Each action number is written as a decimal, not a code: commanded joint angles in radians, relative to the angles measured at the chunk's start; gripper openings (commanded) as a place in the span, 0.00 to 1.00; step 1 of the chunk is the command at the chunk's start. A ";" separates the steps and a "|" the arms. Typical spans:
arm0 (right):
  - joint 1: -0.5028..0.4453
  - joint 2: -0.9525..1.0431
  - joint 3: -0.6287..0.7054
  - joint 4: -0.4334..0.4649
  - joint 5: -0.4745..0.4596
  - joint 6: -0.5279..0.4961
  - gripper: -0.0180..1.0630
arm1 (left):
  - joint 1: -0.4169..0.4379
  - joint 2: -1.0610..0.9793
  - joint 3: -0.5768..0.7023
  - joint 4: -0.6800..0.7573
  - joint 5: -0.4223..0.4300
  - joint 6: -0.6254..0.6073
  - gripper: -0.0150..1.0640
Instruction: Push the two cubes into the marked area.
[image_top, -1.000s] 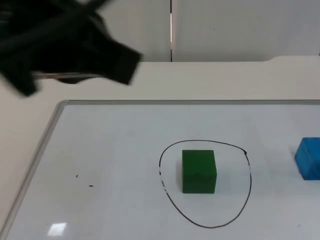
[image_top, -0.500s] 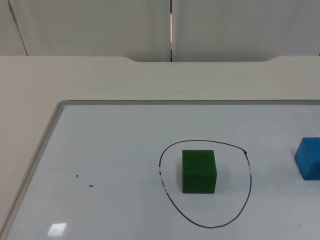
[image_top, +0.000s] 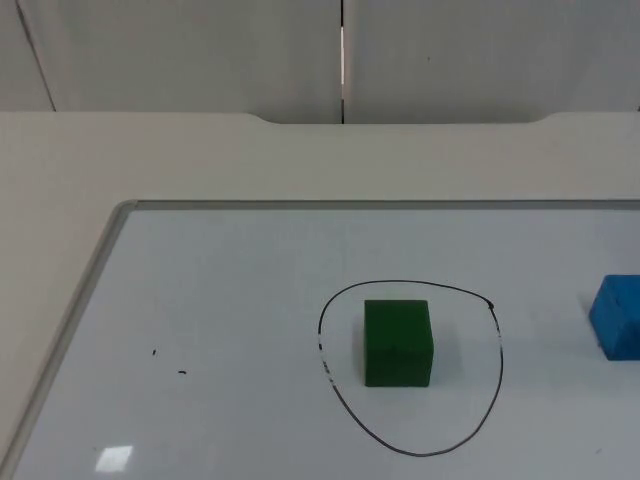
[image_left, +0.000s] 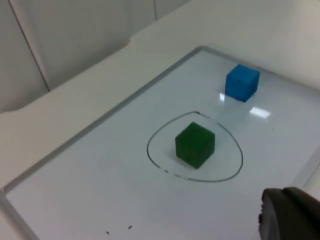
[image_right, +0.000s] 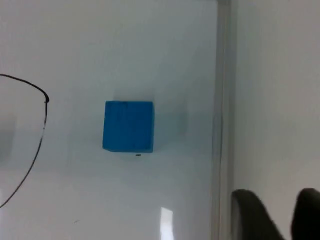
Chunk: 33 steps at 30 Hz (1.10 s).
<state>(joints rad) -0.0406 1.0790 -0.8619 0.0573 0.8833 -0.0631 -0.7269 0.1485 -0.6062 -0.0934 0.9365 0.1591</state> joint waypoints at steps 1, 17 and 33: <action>0.006 0.077 0.001 -0.004 -0.045 0.003 0.02 | -0.005 -0.056 0.004 -0.011 0.012 0.012 0.01; 0.008 0.490 0.001 -0.085 -0.293 0.125 0.02 | -0.005 -0.148 0.004 -0.024 0.028 0.039 0.01; 0.111 0.735 -0.013 -0.082 -0.471 0.225 0.02 | -0.005 -0.148 0.004 -0.030 0.079 0.039 0.01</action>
<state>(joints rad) 0.0661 1.7941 -0.8679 -0.0176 0.4364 0.1440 -0.7269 0.0027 -0.6062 -0.1074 1.0117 0.1969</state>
